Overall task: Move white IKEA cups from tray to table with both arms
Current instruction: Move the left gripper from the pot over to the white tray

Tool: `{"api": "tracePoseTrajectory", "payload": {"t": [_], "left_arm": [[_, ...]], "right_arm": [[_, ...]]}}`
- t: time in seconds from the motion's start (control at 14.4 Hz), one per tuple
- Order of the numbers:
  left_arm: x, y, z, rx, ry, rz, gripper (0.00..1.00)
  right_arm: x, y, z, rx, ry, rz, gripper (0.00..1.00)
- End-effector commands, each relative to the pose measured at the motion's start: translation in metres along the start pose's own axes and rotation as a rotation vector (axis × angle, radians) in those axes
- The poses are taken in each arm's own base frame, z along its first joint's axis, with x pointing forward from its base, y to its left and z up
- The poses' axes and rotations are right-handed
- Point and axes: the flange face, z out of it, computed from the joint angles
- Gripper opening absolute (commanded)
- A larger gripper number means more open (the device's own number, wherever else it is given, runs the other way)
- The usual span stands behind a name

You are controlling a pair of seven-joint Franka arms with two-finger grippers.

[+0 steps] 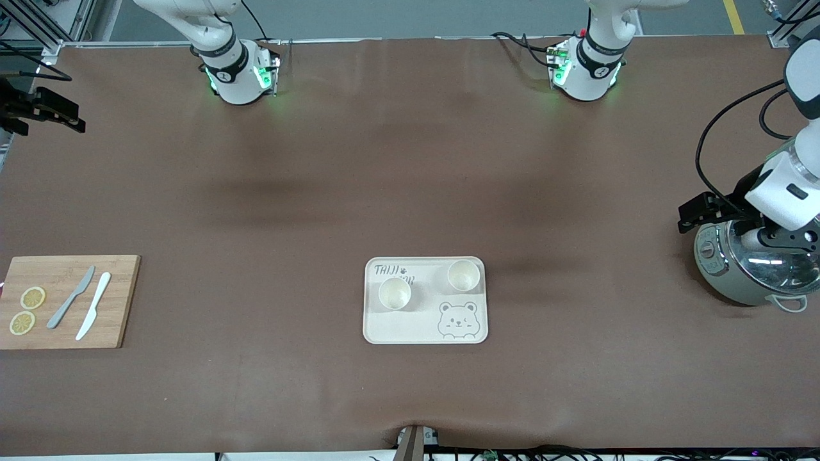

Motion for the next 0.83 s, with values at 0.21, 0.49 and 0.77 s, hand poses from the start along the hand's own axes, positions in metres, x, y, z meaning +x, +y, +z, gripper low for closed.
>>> {"api": "tracePoseTrajectory", "payload": {"t": [0.21,0.49,0.77], "left_arm": [[0.004,-0.001,-0.007,0.017,0.016,0.022,1.0],[0.028,0.044,0.046,-0.046,0.005,0.015,1.0],[0.038,0.12,0.088,-0.039,-0.048,-0.035,1.0]], "right_arm": [[0.008,0.024,-0.001,-0.073,0.033,0.015,1.0],[-0.001,0.052,0.0,-0.059,0.027,0.076,1.0],[-0.005,0.081,-0.008,-0.027,0.118,0.134,1.0]]}}
